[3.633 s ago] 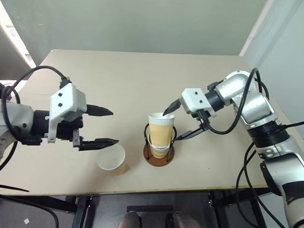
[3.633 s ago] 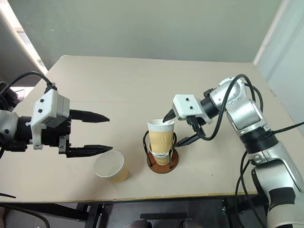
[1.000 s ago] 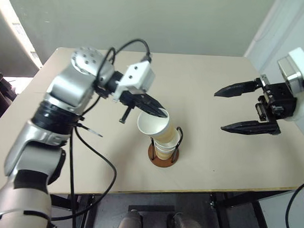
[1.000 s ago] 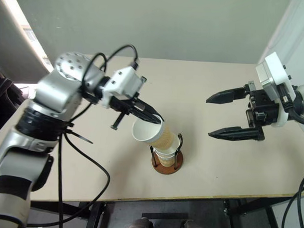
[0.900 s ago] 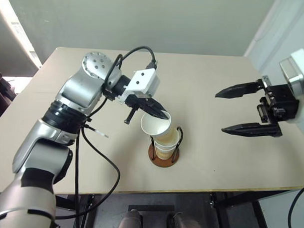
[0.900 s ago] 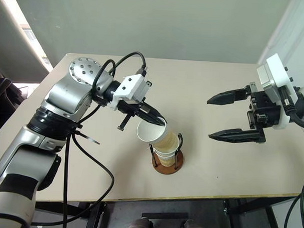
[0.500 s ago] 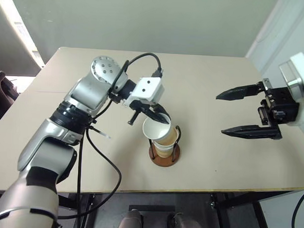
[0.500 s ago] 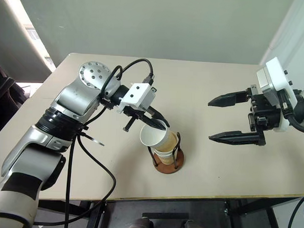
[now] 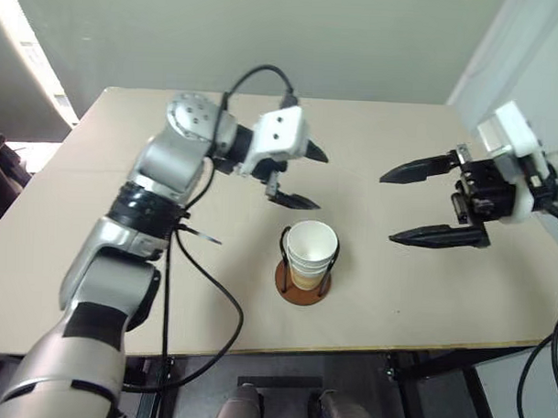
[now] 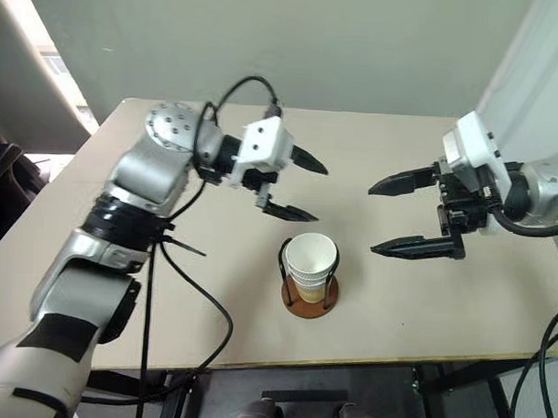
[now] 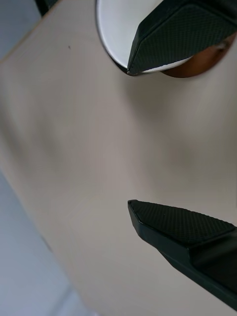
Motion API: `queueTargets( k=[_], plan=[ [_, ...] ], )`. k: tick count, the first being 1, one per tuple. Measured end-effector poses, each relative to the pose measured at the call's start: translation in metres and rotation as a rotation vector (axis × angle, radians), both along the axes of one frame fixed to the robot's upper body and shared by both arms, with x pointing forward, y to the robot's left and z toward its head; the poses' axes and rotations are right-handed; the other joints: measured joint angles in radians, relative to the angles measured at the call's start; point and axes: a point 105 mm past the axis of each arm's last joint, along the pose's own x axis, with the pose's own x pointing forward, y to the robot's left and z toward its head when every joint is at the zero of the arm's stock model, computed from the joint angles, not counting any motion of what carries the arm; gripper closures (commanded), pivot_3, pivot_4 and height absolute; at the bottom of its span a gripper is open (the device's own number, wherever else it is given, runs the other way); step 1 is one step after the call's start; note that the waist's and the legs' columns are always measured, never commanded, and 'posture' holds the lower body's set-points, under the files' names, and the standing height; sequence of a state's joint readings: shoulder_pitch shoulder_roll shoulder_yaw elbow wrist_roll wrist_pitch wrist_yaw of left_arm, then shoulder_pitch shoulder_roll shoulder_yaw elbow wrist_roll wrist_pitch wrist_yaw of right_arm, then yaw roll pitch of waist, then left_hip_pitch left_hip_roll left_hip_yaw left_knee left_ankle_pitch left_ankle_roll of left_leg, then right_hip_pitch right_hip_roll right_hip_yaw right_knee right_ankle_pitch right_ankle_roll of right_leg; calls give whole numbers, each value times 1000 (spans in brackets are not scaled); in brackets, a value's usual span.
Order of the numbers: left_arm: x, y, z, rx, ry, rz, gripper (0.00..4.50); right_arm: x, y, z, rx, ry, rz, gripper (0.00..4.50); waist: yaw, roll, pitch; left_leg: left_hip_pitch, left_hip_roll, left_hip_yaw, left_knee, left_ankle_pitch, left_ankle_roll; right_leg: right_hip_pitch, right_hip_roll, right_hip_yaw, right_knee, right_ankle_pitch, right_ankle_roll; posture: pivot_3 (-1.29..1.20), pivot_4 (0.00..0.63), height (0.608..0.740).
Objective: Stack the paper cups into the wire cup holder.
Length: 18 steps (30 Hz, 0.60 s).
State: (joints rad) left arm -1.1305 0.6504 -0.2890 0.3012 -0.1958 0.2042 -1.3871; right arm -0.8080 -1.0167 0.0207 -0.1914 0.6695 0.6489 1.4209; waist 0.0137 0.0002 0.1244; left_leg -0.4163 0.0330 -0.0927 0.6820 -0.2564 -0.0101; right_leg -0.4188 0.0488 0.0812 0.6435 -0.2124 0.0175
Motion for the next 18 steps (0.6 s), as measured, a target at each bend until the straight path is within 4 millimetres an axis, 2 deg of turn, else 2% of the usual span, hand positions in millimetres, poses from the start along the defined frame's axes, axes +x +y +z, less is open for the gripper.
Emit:
queueTargets(
  k=[5, 6, 8, 12, 13, 15, 18],
  plan=[
    [-16, 57, -25, -73, 169, 161, 85, 13, -7, -13, 16, 91, -5, 0, -5, 1, 0, -2, 0, 1, 0, 3, -5, -3, 0, 1, 1, 0, 0, 0, 150, 740],
    [-23, 70, -26, -96, 202, 193, 85, 15, -8, -12, 29, 104, -4, 0, -5, 1, 0, -2, 0, 1, 0, 6, -10, -5, 0, 2, 1, 0, 0, 0, 150, 740],
    [-36, 95, -26, -126, 247, 257, 85, 19, -14, -10, 48, 120, -19, 0, -4, 1, 0, -2, 0, 1, -1, 6, -11, -5, 0, 2, 0, 0, 0, 0, 150, 740],
    [-78, 144, -31, -198, 398, 363, 85, 28, -38, -12, 74, 157, -98, 0, -1, 0, 0, -2, 0, 1, -2, 4, -7, -5, -1, 2, 1, -2, -3, 0, 150, 740],
    [-87, 156, -35, -218, 429, 402, 85, 31, -47, -14, 83, 171, -126, 0, 0, 0, 0, -2, 0, 1, -2, 0, -1, -5, -1, 2, 2, -3, -5, 0, 150, 740],
    [-97, 172, -36, -243, 451, 460, 85, 36, -60, -15, 112, 193, -173, 0, 3, 0, 0, -1, 0, 1, -2, 0, 0, -5, -1, 2, 3, -3, -7, 0, 150, 740],
    [-105, 180, -31, -267, 435, 487, 85, 38, -72, -14, 147, 195, -196, 0, 7, 1, 0, 0, 0, 1, -3, 0, 0, -5, -1, 1, 5, -3, -13, 0, 150, 740]
  ],
)
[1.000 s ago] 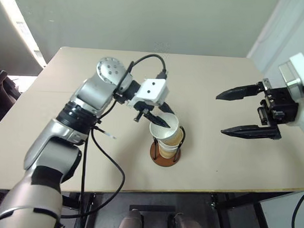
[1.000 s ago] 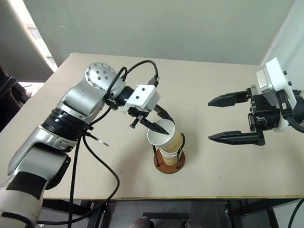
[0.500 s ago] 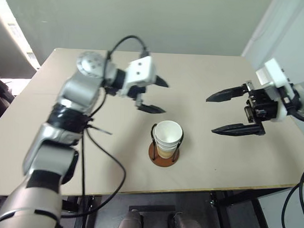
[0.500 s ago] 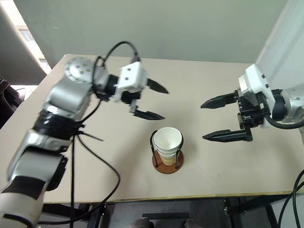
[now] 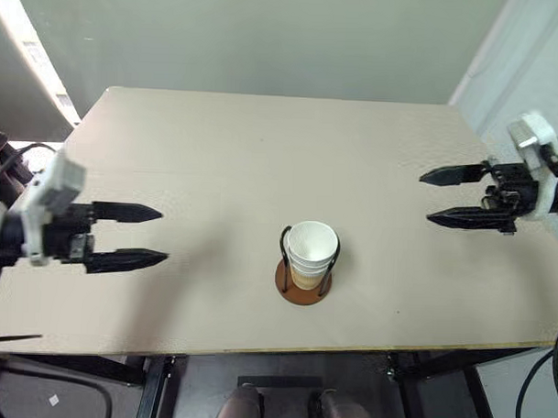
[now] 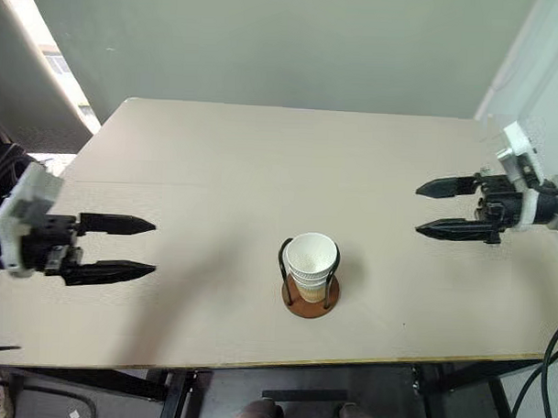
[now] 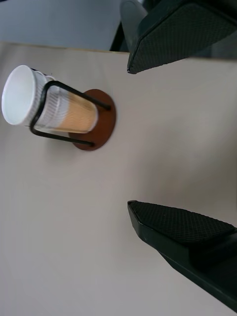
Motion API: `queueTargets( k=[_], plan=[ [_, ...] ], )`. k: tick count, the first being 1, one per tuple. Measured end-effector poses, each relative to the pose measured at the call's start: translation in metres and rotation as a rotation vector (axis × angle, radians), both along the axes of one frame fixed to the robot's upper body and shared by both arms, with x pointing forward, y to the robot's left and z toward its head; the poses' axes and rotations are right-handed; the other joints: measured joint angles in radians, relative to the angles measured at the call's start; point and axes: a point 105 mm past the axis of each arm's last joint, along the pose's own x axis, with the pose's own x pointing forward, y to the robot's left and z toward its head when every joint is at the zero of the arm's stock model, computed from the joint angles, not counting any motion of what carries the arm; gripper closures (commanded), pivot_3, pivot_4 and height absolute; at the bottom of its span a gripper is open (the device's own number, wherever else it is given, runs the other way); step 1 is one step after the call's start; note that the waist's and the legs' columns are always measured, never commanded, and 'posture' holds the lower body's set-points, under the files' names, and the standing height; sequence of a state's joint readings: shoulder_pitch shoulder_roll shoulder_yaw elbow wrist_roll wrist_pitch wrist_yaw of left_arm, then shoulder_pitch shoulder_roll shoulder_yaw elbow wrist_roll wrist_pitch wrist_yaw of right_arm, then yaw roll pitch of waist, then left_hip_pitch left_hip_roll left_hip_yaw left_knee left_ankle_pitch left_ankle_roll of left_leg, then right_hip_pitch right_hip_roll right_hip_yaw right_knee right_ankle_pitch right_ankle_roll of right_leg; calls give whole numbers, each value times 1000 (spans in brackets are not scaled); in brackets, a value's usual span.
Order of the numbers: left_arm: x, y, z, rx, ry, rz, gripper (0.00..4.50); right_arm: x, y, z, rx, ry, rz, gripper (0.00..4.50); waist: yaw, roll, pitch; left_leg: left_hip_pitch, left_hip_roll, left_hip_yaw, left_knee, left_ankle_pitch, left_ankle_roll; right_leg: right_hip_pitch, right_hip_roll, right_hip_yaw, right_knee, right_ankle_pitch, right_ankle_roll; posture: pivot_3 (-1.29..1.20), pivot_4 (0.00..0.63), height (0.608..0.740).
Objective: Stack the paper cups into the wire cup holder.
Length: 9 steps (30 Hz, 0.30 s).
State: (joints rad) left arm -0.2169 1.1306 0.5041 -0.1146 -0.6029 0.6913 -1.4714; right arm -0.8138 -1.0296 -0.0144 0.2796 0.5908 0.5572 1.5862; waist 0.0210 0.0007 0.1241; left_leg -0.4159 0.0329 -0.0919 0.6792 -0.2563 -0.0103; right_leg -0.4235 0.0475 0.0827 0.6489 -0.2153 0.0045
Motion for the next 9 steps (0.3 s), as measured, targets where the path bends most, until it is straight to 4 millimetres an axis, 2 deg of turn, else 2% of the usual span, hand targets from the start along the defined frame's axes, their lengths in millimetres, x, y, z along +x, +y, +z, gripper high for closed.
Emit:
queueTargets(
  k=[3, 9],
  plan=[
    [-3, -3, 2, 5, -5, -7, 85, 0, -3, 0, 5, -4, 2, 0, -3, 0, 0, 3, 0, 0, -2, 0, 0, 0, 0, 0, 0, 2, -8, 0, 150, 740],
    [-3, -5, 4, 0, -17, -1, 85, 1, 2, 5, 13, -30, 28, 0, -19, 0, 0, 7, 0, 0, -6, 4, 0, 1, 0, 0, 0, 5, -14, 0, 150, 740]
  ],
)
